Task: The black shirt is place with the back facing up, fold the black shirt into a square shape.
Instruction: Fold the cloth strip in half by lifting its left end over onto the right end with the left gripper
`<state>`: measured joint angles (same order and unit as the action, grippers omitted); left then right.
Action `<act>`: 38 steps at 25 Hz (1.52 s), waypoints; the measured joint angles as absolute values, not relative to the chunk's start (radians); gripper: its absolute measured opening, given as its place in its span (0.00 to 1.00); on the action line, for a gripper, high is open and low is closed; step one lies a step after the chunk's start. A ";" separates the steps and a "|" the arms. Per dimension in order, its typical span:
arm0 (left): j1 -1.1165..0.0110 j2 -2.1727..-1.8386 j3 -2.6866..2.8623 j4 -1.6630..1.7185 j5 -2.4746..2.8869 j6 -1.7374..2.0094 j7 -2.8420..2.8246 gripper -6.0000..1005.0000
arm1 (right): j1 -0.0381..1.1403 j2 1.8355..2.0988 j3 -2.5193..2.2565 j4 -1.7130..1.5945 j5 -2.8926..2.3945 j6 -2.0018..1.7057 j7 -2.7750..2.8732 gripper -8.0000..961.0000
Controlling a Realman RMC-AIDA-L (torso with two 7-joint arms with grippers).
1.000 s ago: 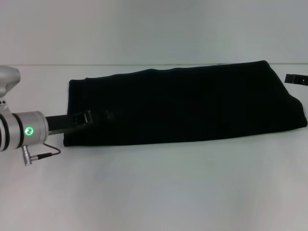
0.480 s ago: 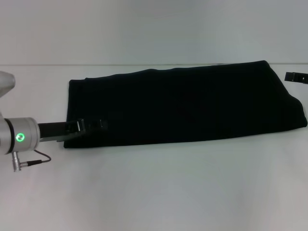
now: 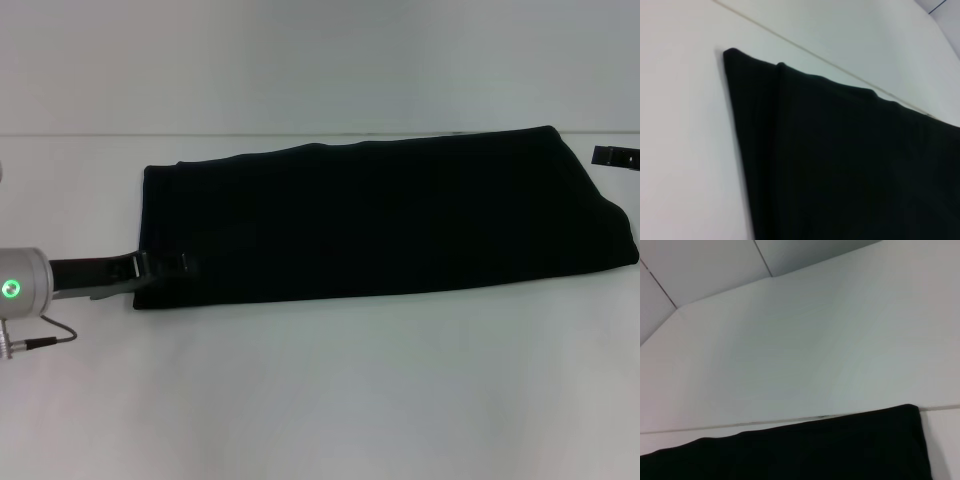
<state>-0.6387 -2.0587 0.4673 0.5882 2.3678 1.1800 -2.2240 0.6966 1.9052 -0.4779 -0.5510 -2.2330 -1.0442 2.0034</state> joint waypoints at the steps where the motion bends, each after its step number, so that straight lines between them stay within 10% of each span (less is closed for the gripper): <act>1: -0.636 -2.059 0.466 0.589 2.373 1.181 -2.226 0.66 | 0.697 1.905 -0.478 -0.551 -2.233 -1.044 2.003 0.79; 38: -0.631 -1.982 0.412 0.649 2.433 1.569 -2.620 0.66 | 0.726 1.914 -0.483 -0.554 -2.232 -1.047 1.996 0.80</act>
<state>-0.6306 -1.9816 0.4119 0.6489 2.4334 1.5691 -2.6197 0.7257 1.9140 -0.4832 -0.5537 -2.2324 -1.0472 1.9957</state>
